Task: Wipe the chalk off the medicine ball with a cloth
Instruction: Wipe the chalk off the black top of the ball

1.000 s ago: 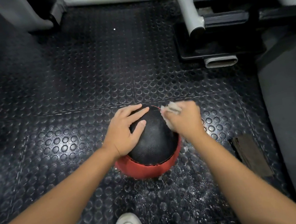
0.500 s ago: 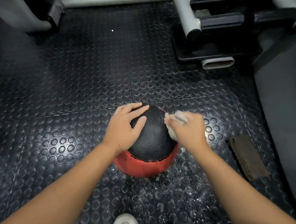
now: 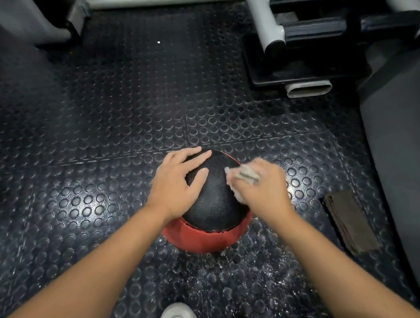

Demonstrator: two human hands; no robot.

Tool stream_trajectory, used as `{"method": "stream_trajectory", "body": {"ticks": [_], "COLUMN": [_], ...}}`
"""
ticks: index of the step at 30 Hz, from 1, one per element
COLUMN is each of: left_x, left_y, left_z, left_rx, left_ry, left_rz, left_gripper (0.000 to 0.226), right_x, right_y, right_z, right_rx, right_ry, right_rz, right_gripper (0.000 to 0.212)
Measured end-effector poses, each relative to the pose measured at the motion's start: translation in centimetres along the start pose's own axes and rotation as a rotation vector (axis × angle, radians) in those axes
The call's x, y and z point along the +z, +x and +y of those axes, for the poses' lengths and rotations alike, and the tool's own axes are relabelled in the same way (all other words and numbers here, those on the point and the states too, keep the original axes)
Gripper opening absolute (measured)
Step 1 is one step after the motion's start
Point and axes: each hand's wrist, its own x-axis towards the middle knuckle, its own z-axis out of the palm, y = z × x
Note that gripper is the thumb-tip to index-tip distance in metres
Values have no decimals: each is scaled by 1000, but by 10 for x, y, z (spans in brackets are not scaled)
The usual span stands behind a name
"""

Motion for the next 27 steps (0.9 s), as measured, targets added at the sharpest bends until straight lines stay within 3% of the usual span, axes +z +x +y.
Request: {"method": "stream_trajectory", "body": {"ticks": [5, 8, 13, 17, 21, 24, 27], "left_x": [-3, -5, 2, 9, 9, 5, 4], "left_y": [0, 0, 0, -13, -19, -16, -15], "left_z": [3, 4, 13, 22, 22, 18, 16], "left_rx": [-25, -39, 7, 100, 113, 67, 48], "left_ry": [3, -10, 40, 119, 125, 94, 71], "left_rz": [-6, -36, -57, -51, -47, -57, -68], "left_gripper": [53, 52, 50, 48, 49, 50, 50], "right_x": [0, -3, -9, -9, 0, -4, -9], "right_y": [46, 13, -29, 44, 88, 61, 8], "right_z": [-18, -4, 14, 6, 19, 21, 32], "right_rx": [52, 28, 104, 193, 358, 325, 287], "right_ry": [6, 2, 150, 47, 96, 139, 257], "right_rz": [-87, -40, 31, -55, -187, -123, -87], "right_gripper": [35, 42, 35, 43, 35, 58, 51]}}
